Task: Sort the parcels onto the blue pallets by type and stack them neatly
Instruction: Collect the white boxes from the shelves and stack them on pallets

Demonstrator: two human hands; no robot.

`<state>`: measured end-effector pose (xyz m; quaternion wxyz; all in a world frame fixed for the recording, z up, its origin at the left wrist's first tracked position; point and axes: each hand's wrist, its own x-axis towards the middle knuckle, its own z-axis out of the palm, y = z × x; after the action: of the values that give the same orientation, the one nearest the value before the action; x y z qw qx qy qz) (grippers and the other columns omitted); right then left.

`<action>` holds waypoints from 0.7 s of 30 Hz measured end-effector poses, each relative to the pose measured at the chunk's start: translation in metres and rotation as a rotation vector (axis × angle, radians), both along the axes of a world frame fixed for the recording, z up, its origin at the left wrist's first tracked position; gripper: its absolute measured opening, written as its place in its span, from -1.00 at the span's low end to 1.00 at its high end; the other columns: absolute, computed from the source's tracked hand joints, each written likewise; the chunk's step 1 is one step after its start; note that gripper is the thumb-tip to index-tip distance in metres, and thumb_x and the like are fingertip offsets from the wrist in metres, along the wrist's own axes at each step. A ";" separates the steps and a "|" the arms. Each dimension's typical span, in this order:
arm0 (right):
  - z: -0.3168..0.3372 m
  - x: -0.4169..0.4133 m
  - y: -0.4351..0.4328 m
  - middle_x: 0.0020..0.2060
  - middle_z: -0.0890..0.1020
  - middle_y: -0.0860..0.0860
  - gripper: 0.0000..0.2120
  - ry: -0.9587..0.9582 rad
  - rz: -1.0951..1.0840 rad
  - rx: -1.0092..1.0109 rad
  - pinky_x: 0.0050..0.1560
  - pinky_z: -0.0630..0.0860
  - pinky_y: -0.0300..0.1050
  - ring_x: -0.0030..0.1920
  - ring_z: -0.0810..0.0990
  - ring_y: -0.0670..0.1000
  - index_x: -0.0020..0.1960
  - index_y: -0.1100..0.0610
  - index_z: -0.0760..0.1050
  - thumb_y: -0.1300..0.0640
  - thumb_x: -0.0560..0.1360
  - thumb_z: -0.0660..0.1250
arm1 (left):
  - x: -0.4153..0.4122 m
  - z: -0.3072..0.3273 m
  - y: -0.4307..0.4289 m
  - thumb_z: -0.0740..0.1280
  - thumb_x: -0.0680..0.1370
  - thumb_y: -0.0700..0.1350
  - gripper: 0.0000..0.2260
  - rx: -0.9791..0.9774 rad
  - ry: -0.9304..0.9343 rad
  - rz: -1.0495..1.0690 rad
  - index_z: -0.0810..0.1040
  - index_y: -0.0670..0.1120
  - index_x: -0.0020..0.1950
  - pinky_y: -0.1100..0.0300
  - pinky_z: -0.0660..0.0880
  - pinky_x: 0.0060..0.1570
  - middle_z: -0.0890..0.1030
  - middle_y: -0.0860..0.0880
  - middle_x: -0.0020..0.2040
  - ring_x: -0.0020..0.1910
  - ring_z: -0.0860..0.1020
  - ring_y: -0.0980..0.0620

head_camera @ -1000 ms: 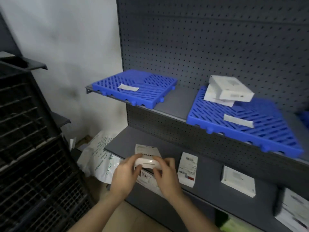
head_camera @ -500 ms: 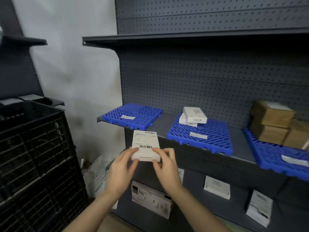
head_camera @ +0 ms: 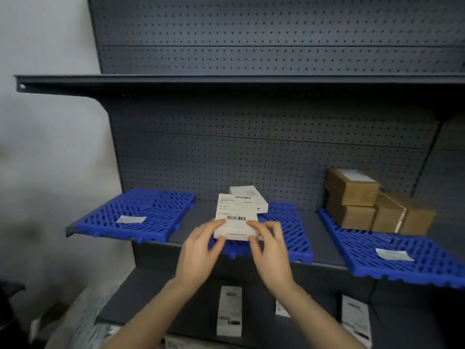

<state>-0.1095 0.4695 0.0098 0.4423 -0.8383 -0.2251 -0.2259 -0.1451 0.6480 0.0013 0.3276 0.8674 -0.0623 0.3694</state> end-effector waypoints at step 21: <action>-0.021 0.181 0.039 0.53 -0.02 -0.11 -0.49 0.225 -0.235 -0.219 0.39 0.31 0.09 0.35 0.38 0.08 0.46 -0.36 -0.05 -0.08 0.61 0.09 | 0.221 -0.013 0.041 0.26 0.58 -0.10 -0.44 0.111 0.282 -0.297 0.13 0.18 0.51 0.13 0.25 0.41 0.19 0.06 0.53 0.46 0.19 0.04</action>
<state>0.0711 0.5083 -0.0113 0.3413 -0.9219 -0.0978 -0.1551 0.0761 0.6894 -0.0113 0.3357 0.9085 -0.1634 0.1878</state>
